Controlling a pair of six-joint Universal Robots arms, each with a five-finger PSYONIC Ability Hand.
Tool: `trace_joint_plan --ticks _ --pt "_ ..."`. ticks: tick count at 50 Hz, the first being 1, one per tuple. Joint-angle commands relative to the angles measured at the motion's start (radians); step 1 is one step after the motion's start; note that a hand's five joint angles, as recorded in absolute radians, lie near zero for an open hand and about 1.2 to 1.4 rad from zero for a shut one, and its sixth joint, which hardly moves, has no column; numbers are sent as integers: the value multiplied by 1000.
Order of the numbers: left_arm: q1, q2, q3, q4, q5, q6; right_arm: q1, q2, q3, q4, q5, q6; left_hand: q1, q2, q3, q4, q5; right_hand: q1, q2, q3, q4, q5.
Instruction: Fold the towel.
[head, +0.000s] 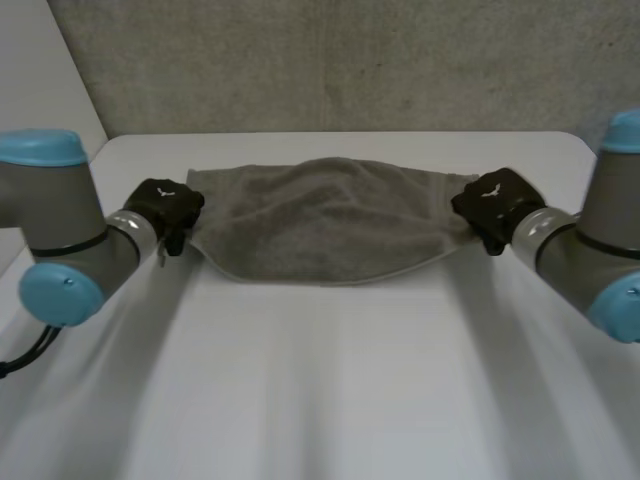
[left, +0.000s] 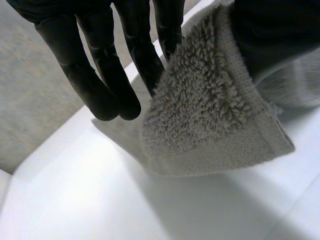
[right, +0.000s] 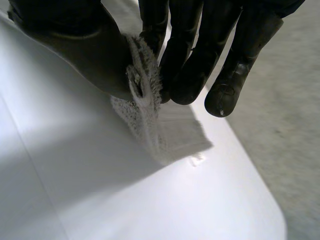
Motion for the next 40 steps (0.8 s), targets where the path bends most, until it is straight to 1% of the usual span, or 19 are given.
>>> trace_joint_plan --ticks 1,2,3,6,8,9,11,16,18,21,23,24,25,26,29,31,35,36,40 --pt "36 197 -123 -1 1 10 -69 -252 126 15 8 42 -38 -120 -156 -120 -252 79 82 58 61 57" --pt "52 250 -155 -1 3 10 -69 -252 126 15 8 42 -38 -120 -156 -120 -252 79 82 58 61 57" --pt "68 310 -189 -1 11 10 -81 -304 142 29 8 55 -38 -120 -156 -120 -252 79 82 58 61 57" --pt "87 362 -222 -1 32 10 -125 -399 160 85 4 72 -38 -120 -156 -120 -252 79 82 58 61 57" --pt "124 430 -275 -2 99 10 -148 -433 163 119 0 73 -38 -120 -156 -120 -252 79 82 58 61 57" --pt "124 430 -275 -2 100 10 -164 -452 165 154 -12 73 -38 -120 -156 -120 -252 79 82 58 61 57" --pt "145 442 -315 -4 152 9 -170 -459 163 183 -32 71 -38 -120 -156 -120 -252 79 82 58 61 57" --pt "142 412 -332 1 164 9 -178 -437 166 207 -89 68 -38 -120 -156 -120 -252 79 82 58 61 57" --pt "141 368 -323 5 163 12 -173 -325 150 190 -102 63 -38 -120 -156 -120 -252 79 82 58 61 57" --pt "129 272 -283 21 155 20 -171 -274 133 182 -99 65 -38 -120 -156 -120 -252 79 82 58 61 57" --pt "118 227 -246 21 147 18 -161 -170 67 178 -89 68 -38 -120 -156 -120 -252 79 82 58 61 57" --pt "109 183 -208 21 131 18 -161 -170 67 178 -89 68 -38 -120 -156 -120 -252 79 82 58 61 57" --pt "109 183 -208 21 130 18 -155 -115 29 178 -78 68 -38 -120 -156 -120 -252 79 82 58 61 57" --pt "99 133 -165 21 108 18 -147 -49 -14 178 -66 69 -38 -120 -156 -120 -252 79 82 58 61 57" --pt "76 39 -64 16 57 18 -141 16 -61 178 -47 71 -38 -120 -156 -120 -252 79 82 58 61 57" --pt "62 -6 -11 16 31 20 -135 123 -137 178 -1 82 -38 -120 -156 -120 -252 79 82 58 61 57" --pt "43 -137 161 9 -34 21 -125 189 -200 170 43 83 -38 -120 -156 -120 -252 79 82 58 61 57" --pt "43 -138 162 9 -34 21 -113 211 -235 161 65 83 -38 -120 -156 -120 -252 79 82 58 61 57" --pt "41 -258 342 -48 -92 26 -90 257 -303 132 111 89 -38 -120 -156 -120 -252 79 82 58 61 57"
